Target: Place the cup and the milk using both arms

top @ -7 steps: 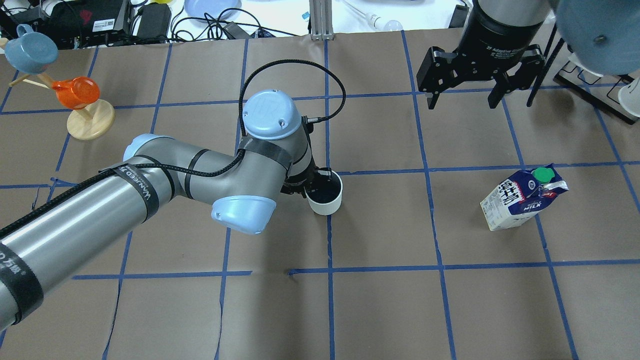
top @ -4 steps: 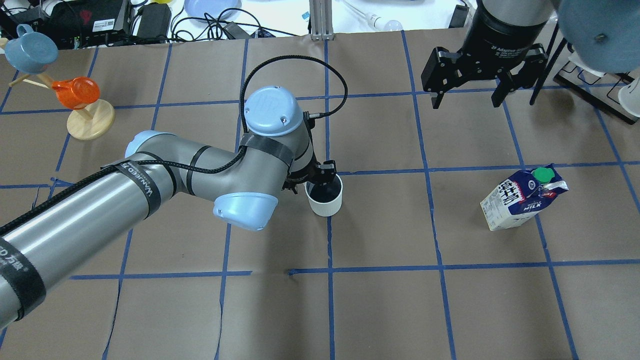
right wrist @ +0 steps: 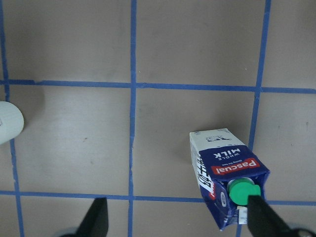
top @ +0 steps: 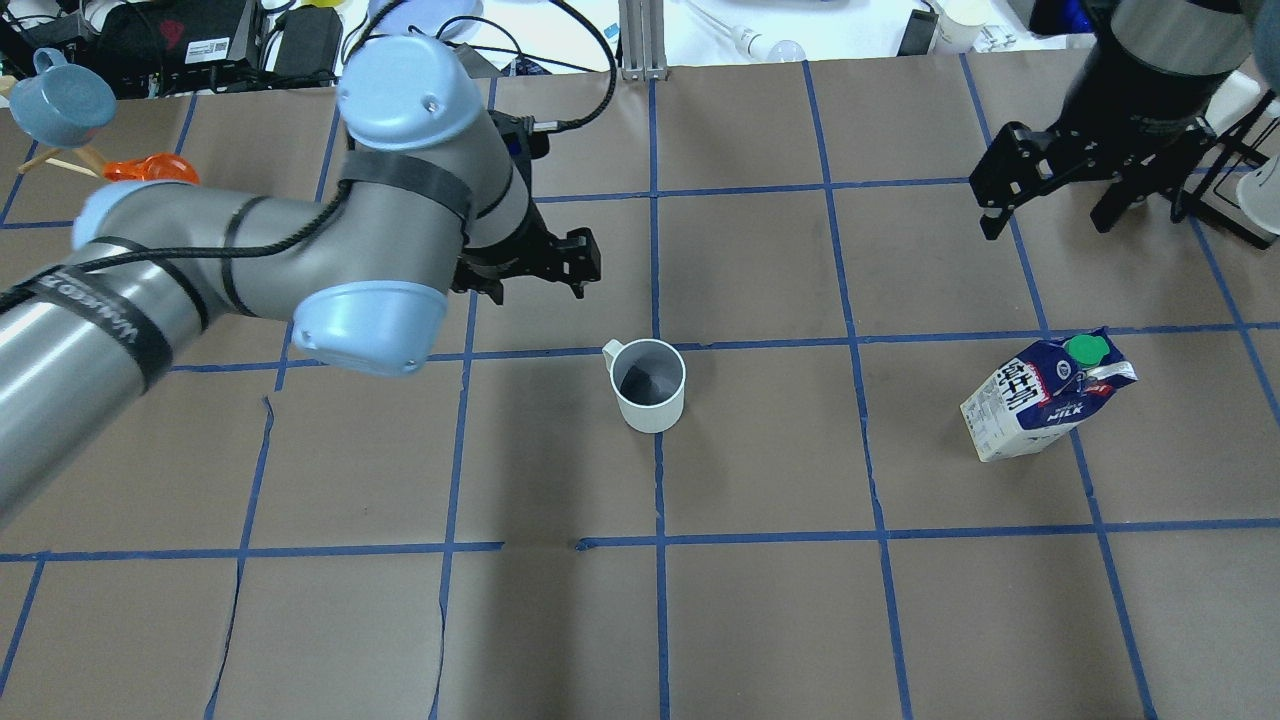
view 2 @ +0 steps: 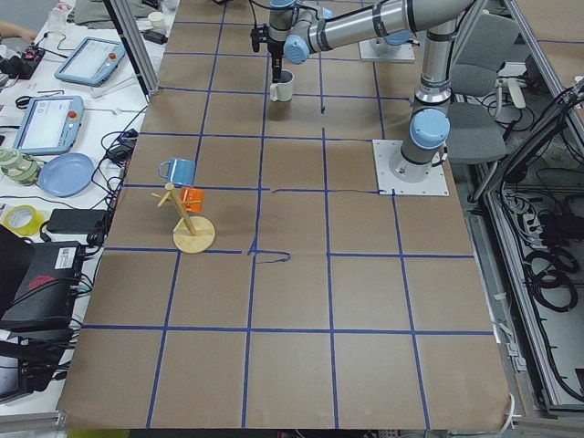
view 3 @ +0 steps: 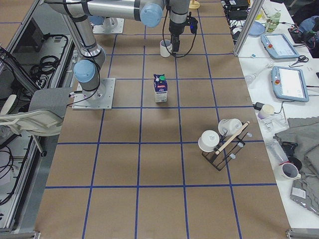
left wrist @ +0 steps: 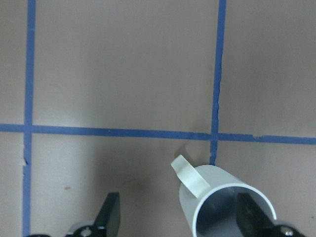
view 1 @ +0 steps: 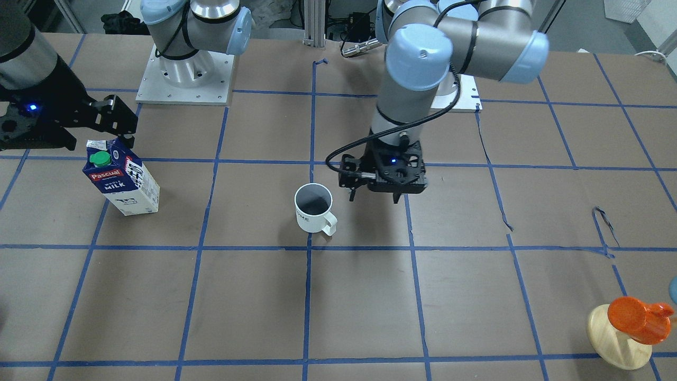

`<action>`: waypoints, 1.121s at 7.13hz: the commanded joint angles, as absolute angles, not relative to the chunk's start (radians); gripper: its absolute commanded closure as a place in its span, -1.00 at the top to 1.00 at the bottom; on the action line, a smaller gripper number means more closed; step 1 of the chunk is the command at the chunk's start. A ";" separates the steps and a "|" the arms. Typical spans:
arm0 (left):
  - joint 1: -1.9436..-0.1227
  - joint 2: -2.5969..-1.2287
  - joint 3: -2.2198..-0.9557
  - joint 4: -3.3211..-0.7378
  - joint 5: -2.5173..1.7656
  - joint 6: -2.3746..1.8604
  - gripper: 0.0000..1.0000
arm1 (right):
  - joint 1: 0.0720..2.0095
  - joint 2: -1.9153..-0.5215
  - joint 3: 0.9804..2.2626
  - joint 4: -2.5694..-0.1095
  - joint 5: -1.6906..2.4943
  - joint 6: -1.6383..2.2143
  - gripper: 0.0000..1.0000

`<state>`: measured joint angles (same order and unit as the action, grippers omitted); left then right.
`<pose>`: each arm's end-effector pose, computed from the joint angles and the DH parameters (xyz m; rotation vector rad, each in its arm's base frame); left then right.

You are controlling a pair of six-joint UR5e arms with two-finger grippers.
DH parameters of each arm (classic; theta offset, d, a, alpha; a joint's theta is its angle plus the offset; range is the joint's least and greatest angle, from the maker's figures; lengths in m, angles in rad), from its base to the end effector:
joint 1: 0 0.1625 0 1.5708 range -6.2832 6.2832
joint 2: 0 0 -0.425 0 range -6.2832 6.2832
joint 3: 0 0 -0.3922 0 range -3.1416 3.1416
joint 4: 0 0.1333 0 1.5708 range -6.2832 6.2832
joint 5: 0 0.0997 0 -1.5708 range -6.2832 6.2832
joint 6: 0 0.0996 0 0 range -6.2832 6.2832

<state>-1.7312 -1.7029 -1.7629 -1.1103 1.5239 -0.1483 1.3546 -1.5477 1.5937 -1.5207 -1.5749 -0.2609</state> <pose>-0.2225 -0.5111 0.3738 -0.0235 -3.0681 0.1958 0.0244 -0.5084 0.4606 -0.0700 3.1186 0.1473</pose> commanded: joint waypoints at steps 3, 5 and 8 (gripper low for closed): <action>-1.511 -1.569 -1.482 -1.574 1.519 0.132 0.85 | 1.235 -1.529 1.802 -1.591 -1.638 -0.388 1.00; -1.494 -1.594 -1.482 -1.534 1.516 0.124 0.85 | 1.235 -1.526 1.868 -1.629 -1.638 -0.394 1.00; -1.496 -1.577 -1.491 -1.532 1.523 0.124 1.00 | 1.235 -1.502 1.868 -1.667 -1.640 -0.394 0.09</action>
